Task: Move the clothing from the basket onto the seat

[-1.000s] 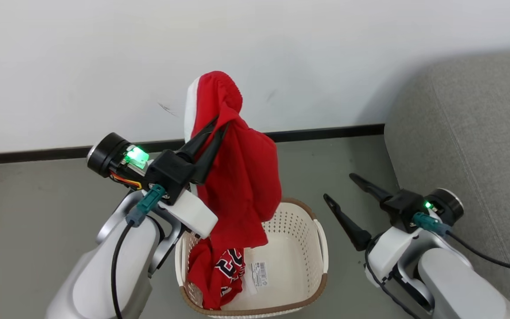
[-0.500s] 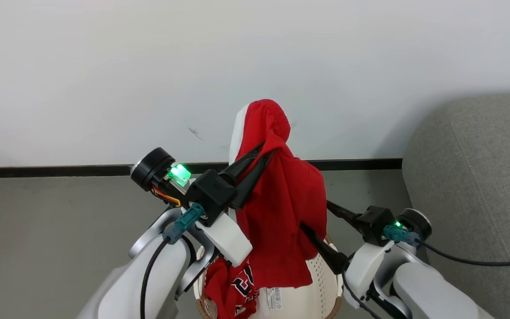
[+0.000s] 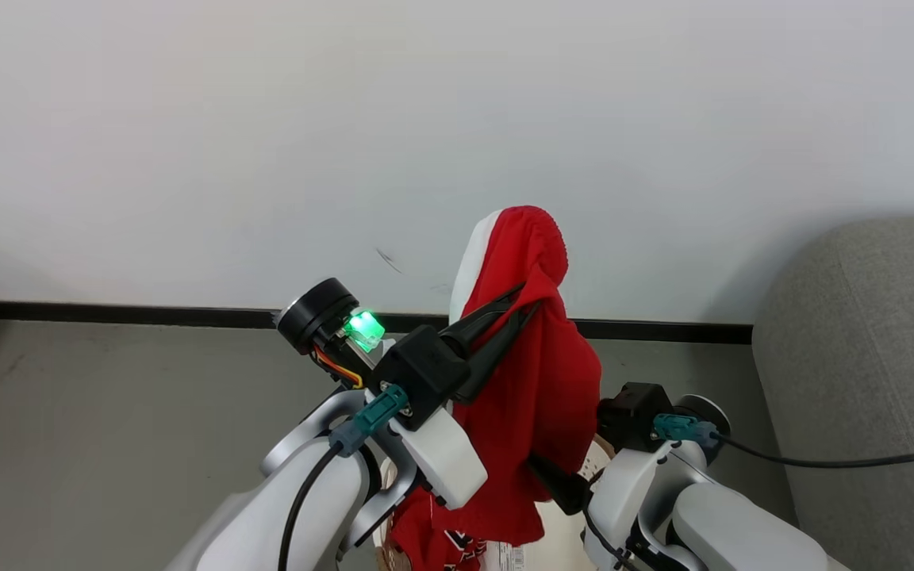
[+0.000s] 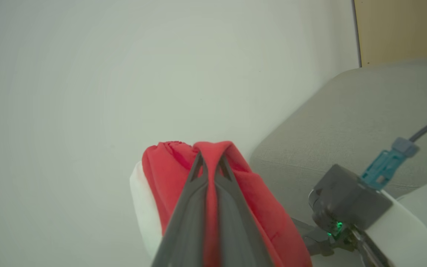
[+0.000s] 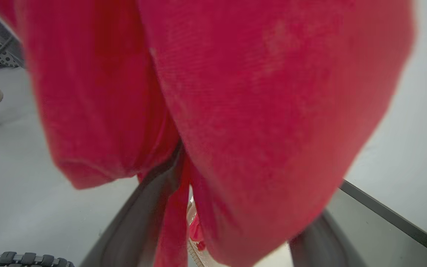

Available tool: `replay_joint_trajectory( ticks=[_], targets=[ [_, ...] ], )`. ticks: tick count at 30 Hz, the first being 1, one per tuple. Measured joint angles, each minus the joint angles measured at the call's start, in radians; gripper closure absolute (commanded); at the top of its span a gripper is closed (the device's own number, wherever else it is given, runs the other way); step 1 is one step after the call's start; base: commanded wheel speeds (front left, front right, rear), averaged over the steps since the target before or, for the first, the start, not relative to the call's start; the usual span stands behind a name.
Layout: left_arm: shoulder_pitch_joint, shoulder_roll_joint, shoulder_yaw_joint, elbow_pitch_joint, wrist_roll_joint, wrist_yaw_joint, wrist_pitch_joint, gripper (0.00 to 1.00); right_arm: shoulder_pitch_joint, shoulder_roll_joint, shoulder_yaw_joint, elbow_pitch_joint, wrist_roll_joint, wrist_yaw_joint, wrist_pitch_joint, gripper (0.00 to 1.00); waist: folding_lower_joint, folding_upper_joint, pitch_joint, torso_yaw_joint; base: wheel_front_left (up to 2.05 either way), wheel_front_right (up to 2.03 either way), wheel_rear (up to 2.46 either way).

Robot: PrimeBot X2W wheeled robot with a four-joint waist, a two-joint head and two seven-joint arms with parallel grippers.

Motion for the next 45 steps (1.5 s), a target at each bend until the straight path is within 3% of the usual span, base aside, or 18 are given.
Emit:
replay_joint_trajectory(
  ticks=[3, 4, 5, 6, 7, 8, 13, 23, 25, 26, 27, 28, 29, 45],
  targets=[
    [0.005, -0.003, -0.007, -0.013, -0.009, -0.007, 0.015, 1.0, -0.011, 0.0, 0.017, 0.001, 0.026, 0.0, 0.0, 0.0, 0.0, 0.0, -0.006, 0.011, 0.0, 0.0, 0.0],
    [0.01, -0.003, -0.009, -0.018, -0.013, -0.007, 0.02, 1.0, -0.013, 0.0, 0.019, 0.001, 0.032, 0.0, 0.0, 0.19, 0.0, 0.0, -0.007, 0.015, 0.0, 0.0, 0.0],
    [0.016, -0.004, -0.01, -0.021, -0.015, -0.007, 0.024, 1.0, -0.017, -0.003, 0.023, 0.001, 0.032, 0.0, 0.0, 0.49, 0.0001, 0.0, -0.008, 0.018, 0.0, 0.0, 0.0],
    [0.021, -0.004, -0.012, -0.022, -0.019, -0.007, 0.026, 1.0, -0.021, -0.005, 0.028, 0.0, 0.033, 0.0, 0.0, 0.63, 0.0, 0.0, -0.009, 0.021, 0.0, 0.0, 0.0],
    [0.023, -0.005, -0.012, -0.022, -0.028, -0.007, 0.031, 1.0, -0.027, -0.008, 0.032, -0.004, 0.033, 0.0, 0.0, 0.86, 0.0, 0.0, -0.009, 0.023, 0.0, 0.0, 0.0],
    [0.025, -0.005, -0.011, -0.023, -0.035, -0.007, 0.033, 1.0, -0.032, -0.012, 0.032, -0.01, 0.032, 0.0, 0.0, 1.0, 0.0, 0.0, -0.009, 0.026, 0.0, 0.0, 0.0],
    [0.047, -0.003, 0.026, -0.023, -0.049, 0.005, 0.041, 1.0, -0.043, -0.035, 0.028, -0.043, 0.032, 0.0, 0.0, 1.0, 0.0, 0.0, -0.006, 0.025, 0.0, 0.0, 0.0],
    [0.106, 0.01, 0.098, 0.03, -0.095, 0.047, 0.041, 1.0, -0.028, -0.133, -0.104, -0.121, 0.043, 0.0, 0.0, 1.0, 0.0, 0.0, -0.003, -0.008, 0.0, 0.0, 0.0],
    [0.113, 0.01, 0.104, 0.039, -0.105, 0.048, 0.037, 0.72, -0.02, -0.147, -0.145, -0.138, 0.05, 0.0, 0.0, 1.0, 0.0001, 0.0, -0.002, -0.018, 0.0, 0.0, 0.0],
    [0.118, 0.01, 0.105, 0.045, -0.108, 0.048, 0.037, 0.67, -0.015, -0.156, -0.17, -0.148, 0.05, 0.0, 0.0, 1.0, 0.0, 0.0, -0.002, -0.023, 0.0, 0.0, 0.0],
    [0.122, 0.009, 0.105, 0.05, -0.11, 0.048, 0.037, 0.55, -0.009, -0.163, -0.196, -0.157, 0.05, 0.0, 0.0, 1.0, 0.0, 0.0, -0.002, -0.028, 0.0, 0.0, 0.0],
    [0.124, 0.007, 0.105, 0.054, -0.114, 0.048, 0.033, 0.23, -0.003, -0.17, -0.221, -0.163, 0.05, 0.0, 0.0, 1.0, 0.0, 0.0, -0.001, -0.034, 0.0, 0.0, 0.0],
    [0.124, 0.006, 0.104, 0.057, -0.117, 0.048, 0.031, 0.0, 0.002, -0.179, -0.244, -0.169, 0.049, 0.0, 0.0, 1.0, 0.0, 0.0, -0.001, -0.04, 0.0, 0.0, 0.0],
    [0.143, -0.024, 0.058, 0.079, -0.16, 0.044, -0.043, 0.0, 0.159, -0.236, -0.57, -0.266, 0.004, 0.0, 0.0, 1.0, 0.0, 0.0, 0.006, -0.166, 0.0, 0.0, 0.0]
  ],
)
